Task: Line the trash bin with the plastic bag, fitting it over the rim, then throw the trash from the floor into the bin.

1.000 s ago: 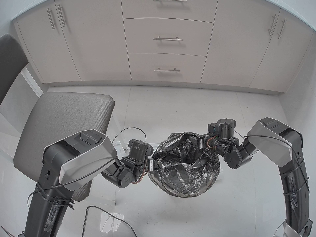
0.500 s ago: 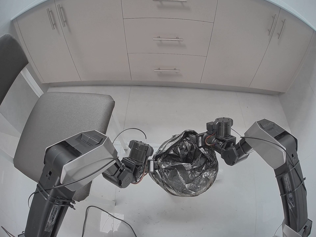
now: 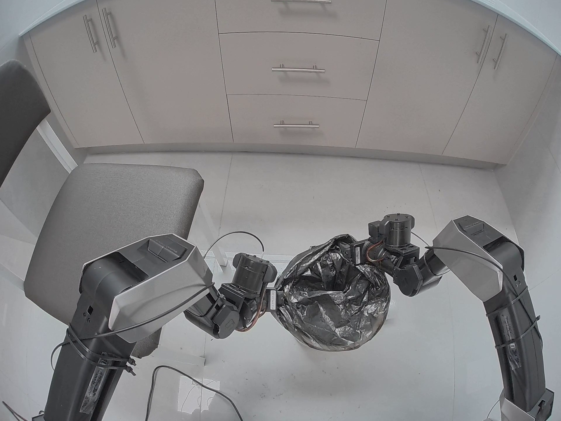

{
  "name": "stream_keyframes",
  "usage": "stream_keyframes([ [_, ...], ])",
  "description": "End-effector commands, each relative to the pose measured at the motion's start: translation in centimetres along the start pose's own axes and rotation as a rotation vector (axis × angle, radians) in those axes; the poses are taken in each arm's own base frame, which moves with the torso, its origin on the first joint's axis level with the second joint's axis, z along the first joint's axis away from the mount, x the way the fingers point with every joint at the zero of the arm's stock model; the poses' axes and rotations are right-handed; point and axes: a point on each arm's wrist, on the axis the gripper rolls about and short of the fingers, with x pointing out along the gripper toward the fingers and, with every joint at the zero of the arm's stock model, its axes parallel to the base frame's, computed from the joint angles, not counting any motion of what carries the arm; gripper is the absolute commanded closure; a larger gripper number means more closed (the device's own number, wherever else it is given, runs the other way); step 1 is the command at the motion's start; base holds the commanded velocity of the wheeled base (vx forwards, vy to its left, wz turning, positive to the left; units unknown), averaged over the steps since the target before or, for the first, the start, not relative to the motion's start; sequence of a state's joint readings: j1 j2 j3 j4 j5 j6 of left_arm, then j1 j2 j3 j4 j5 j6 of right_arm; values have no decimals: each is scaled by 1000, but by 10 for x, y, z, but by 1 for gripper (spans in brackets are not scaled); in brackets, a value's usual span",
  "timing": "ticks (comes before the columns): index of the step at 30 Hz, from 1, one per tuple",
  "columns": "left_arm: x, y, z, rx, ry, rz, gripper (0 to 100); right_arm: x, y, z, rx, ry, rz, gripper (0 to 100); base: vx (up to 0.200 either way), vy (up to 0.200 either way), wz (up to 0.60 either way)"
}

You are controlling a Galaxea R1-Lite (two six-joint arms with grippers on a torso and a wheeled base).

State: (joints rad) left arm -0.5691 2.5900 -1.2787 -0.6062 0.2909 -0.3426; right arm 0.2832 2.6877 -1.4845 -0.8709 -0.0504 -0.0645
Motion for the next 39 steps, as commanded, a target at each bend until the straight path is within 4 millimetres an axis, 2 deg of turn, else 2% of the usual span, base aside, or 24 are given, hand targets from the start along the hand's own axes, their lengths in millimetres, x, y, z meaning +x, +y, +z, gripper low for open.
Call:
stream_keyframes([
  [1, -8, -11, -4, 11, 8, -28, 0, -1, 0, -5, -2, 20, 2, 0, 0, 0, 0],
  [5, -15, -17, -7, 19, 20, -45, 0, -4, 0, -5, -4, 31, 3, 0, 0, 0, 0],
  [9, -22, -23, -7, -6, 48, -65, 0, -17, -1, 0, -29, 46, 13, 0, 0, 0, 0],
  [15, -37, -26, 9, -80, 59, -115, 0, -51, 8, 25, -65, 49, 43, 0, 0, 0, 0],
  [20, -38, -24, 13, -90, 50, -117, 0, -72, 18, 34, -118, 52, 110, 0, 0, 0, 0],
  [34, -35, -21, 19, -150, 28, -116, 0, -70, 20, 31, -119, 50, 114, 0, 0, 0, 0],
  [39, -18, -7, 19, -168, 34, -80, 0, -69, 17, 29, -114, 51, 108, 0, 0, 0, 0],
])
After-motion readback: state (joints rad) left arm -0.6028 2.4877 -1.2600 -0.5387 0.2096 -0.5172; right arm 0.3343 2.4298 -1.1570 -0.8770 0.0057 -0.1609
